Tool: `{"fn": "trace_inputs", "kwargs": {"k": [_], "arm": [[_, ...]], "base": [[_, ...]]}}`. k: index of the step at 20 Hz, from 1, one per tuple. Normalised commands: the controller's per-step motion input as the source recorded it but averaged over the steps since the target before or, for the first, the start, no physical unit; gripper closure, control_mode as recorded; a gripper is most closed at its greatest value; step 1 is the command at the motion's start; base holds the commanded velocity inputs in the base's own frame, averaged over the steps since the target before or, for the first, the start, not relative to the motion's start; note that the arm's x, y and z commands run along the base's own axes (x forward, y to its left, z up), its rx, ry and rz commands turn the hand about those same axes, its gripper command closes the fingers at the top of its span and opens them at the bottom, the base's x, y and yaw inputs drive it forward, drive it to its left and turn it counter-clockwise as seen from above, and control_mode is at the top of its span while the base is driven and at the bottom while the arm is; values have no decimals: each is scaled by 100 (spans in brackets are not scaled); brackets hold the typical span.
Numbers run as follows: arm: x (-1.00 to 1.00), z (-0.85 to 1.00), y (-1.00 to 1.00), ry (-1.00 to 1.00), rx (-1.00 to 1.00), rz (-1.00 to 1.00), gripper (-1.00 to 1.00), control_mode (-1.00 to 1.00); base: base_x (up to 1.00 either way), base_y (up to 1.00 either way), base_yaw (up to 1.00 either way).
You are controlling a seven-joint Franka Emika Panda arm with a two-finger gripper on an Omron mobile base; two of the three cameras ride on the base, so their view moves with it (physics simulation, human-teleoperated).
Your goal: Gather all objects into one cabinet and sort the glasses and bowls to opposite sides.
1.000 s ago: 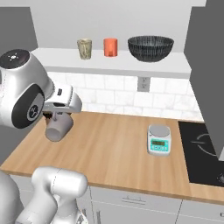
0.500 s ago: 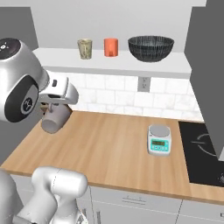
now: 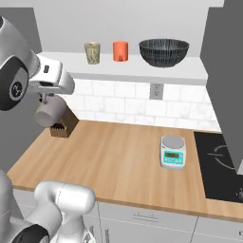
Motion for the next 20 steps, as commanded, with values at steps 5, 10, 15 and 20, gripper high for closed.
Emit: {"fn": "trace_inputs", "kwargs": {"k": [5,10,15,20], "arm": [[0,14,0,-40,8,0,100,-100],[24,14,5,-39,10,0,100,-100],[50,12,6,-27,12,0,100,-100],[40,17,10,-19,12,0,100,-100]], "base": [[0,0,0],[0,0,0],[0,0,0],[0,0,0]]}}
